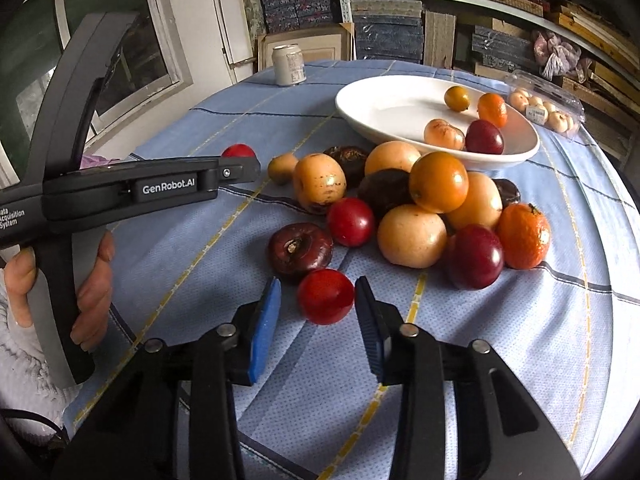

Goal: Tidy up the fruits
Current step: 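Grasp a red tomato with the left gripper while the right gripper grasps another red tomato, then carry both tomatoes onto the white plate and open both grippers, then withdraw both open grippers from the plate toward the fruit pile, then grasp a large yellow fruit with the left gripper while the right gripper grasps a mandarin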

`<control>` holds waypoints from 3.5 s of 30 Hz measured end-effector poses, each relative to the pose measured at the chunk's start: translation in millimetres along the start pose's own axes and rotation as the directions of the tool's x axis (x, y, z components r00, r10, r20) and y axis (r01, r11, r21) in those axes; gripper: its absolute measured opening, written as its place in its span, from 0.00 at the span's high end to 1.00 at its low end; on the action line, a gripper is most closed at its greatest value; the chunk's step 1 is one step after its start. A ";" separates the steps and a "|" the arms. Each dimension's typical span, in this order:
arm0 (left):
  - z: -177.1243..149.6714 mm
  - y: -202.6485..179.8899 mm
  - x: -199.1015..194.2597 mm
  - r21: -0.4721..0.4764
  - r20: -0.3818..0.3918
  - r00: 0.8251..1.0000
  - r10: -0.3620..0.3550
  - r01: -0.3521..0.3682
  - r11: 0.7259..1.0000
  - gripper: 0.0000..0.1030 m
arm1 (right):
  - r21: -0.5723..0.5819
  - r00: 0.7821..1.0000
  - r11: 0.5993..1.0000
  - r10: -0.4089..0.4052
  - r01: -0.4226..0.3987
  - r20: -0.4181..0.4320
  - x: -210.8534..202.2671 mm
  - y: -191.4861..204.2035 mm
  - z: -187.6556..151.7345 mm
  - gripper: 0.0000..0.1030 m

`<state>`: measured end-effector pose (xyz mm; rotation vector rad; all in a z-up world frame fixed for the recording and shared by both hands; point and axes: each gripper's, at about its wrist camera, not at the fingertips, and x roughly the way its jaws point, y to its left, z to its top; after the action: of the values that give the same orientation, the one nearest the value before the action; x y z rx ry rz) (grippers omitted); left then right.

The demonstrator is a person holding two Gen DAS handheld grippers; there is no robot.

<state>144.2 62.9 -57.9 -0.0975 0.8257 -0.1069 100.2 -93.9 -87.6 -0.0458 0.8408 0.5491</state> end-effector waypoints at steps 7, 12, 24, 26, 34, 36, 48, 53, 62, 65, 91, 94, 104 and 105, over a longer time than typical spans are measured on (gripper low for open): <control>-1.1 -0.8 3.8 0.007 -0.011 1.000 0.013 -0.013 1.000 0.70 | 0.034 0.999 0.999 0.015 -0.014 -0.038 7.6 -7.5 0.8 0.70; -2.1 -0.6 5.7 0.009 -0.016 1.000 0.020 -0.020 1.000 0.70 | 0.047 1.000 0.999 0.021 -0.021 -0.007 1.0 -10.9 1.5 0.70; 36.0 -11.5 -23.3 0.035 0.056 0.997 0.055 -0.057 0.998 0.70 | 0.106 0.967 0.993 -0.084 0.060 0.240 -94.5 -58.1 50.1 0.70; 55.2 -15.3 -28.5 0.040 0.088 0.994 0.062 -0.065 0.997 0.70 | 0.116 0.951 0.990 -0.110 0.079 0.289 -108.5 -68.7 69.0 0.70; 120.5 -35.0 4.1 0.042 0.109 0.993 0.041 -0.046 0.998 0.70 | 0.177 0.908 0.977 -0.177 0.117 0.379 -104.5 -105.3 143.4 0.70; 127.6 -38.4 25.4 0.036 0.085 0.996 0.036 -0.040 0.999 0.70 | 0.200 0.915 0.972 -0.187 0.121 0.357 -85.0 -118.2 154.5 0.70; 132.5 -45.9 111.5 0.052 -0.039 0.999 0.034 -0.032 0.998 0.70 | 0.235 0.971 0.956 -0.209 0.178 0.116 43.8 -163.0 159.0 0.70; 130.7 -38.8 124.1 0.027 -0.077 0.997 0.028 -0.026 0.999 0.69 | 0.233 0.974 0.956 -0.206 0.181 0.091 54.6 -167.5 153.5 0.69; 134.2 -35.2 74.7 0.002 0.006 1.000 0.013 -0.013 1.000 0.28 | 0.213 0.924 0.969 -0.194 0.127 0.330 -40.7 -136.8 157.9 0.46; 127.0 -31.0 42.5 0.004 0.036 0.999 0.018 -0.018 1.000 0.28 | 0.193 0.884 0.972 -0.203 0.131 0.422 -80.8 -117.7 148.0 0.34; 4.9 -32.4 3.9 0.081 0.034 0.997 0.071 -0.074 0.994 0.28 | 0.252 0.921 0.953 -0.245 0.170 0.303 -73.0 -99.6 6.8 0.12; 8.1 -36.9 7.3 0.083 0.028 0.999 0.041 -0.043 0.996 0.28 | 0.254 0.922 0.951 -0.249 0.175 0.295 -71.3 -99.6 7.2 0.10; 12.0 -45.4 27.0 0.124 -0.005 0.998 0.062 -0.060 0.990 0.21 | 0.272 0.932 0.950 -0.229 0.151 0.282 -70.6 -105.5 8.5 0.10; 9.4 -41.5 22.7 0.127 0.006 0.997 0.074 -0.075 0.989 0.20 | 0.271 0.932 0.951 -0.228 0.151 0.282 -70.7 -105.4 8.6 0.10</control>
<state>164.0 19.2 -62.7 0.0530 0.8178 -0.0888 118.7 -213.8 -49.3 0.1809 0.5817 0.2551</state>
